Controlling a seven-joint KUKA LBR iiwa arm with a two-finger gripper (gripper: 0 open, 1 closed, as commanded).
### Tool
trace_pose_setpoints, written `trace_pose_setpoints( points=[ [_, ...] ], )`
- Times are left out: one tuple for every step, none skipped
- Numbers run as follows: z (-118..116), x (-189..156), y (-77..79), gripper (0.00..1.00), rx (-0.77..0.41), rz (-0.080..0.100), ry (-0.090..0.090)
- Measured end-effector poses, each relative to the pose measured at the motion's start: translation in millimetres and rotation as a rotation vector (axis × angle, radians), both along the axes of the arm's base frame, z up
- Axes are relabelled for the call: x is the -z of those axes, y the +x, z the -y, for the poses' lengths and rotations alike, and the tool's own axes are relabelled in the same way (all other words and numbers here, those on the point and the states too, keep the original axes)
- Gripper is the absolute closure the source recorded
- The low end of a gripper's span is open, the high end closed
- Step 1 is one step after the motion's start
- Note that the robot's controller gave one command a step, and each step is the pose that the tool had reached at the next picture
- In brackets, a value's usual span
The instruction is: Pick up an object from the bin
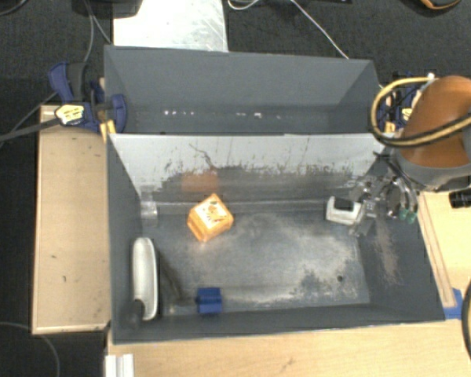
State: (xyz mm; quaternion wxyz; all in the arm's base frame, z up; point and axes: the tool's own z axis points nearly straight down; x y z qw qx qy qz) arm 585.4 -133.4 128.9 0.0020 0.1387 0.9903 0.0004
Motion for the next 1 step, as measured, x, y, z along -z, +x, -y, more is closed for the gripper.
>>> trace_pose_setpoints(
  points=[
    [-0.1,-13.9,-0.5,1.00,-0.001,-0.002,0.001]
  ],
)
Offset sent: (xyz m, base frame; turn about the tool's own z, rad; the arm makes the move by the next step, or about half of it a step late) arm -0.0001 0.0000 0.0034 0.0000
